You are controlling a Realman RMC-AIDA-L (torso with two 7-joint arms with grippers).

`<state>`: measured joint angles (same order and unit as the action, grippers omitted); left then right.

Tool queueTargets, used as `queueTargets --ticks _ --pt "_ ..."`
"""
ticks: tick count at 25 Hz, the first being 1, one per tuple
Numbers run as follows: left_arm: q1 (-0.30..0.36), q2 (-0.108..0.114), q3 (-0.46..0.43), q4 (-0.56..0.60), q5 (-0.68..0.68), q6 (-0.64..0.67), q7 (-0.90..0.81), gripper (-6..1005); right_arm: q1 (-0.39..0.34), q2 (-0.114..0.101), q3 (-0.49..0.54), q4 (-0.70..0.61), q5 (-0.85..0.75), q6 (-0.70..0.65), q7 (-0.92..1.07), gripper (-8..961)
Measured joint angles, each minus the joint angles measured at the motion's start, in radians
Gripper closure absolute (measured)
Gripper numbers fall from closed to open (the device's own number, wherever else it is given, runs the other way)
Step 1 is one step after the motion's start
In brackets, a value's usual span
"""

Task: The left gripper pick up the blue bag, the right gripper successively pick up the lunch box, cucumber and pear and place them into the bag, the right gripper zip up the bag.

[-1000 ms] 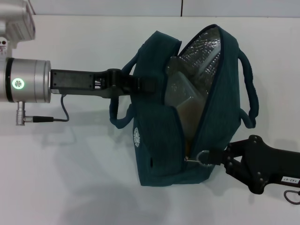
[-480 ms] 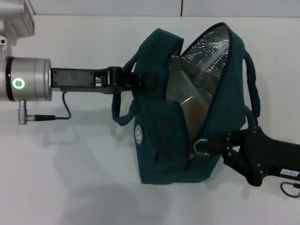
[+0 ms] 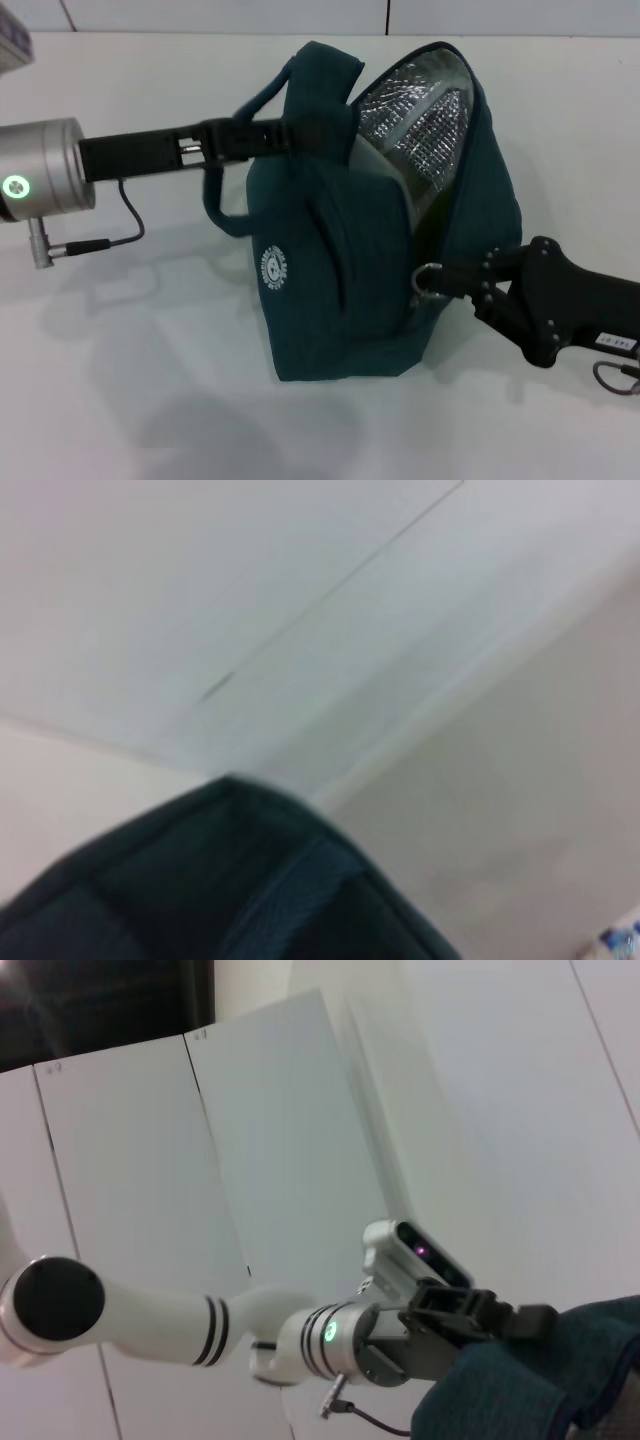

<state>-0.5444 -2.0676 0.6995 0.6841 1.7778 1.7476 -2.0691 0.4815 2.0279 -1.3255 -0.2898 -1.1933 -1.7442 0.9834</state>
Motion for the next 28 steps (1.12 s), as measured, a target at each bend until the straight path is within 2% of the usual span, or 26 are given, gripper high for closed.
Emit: queueTargets --ticks 5,11,13,21,28 --pt "0.040 -0.003 0.000 0.000 -0.091 0.000 0.059 688 0.012 0.000 0.000 0.002 0.026 0.007 -0.011 938" --pt "0.069 0.002 -0.002 -0.001 -0.124 0.001 0.098 451 0.025 0.000 0.001 0.003 0.047 0.019 -0.021 938" --pt "0.081 0.003 -0.003 -0.001 -0.133 0.001 0.120 213 0.029 0.000 0.001 0.003 0.059 0.022 -0.026 938" --pt "0.152 0.000 -0.005 -0.002 -0.200 0.023 0.221 190 0.050 0.000 0.001 -0.009 0.162 0.018 -0.058 938" --pt "0.191 -0.008 -0.005 -0.027 -0.239 0.097 0.318 190 0.115 0.000 -0.004 -0.008 0.224 0.027 -0.066 938"
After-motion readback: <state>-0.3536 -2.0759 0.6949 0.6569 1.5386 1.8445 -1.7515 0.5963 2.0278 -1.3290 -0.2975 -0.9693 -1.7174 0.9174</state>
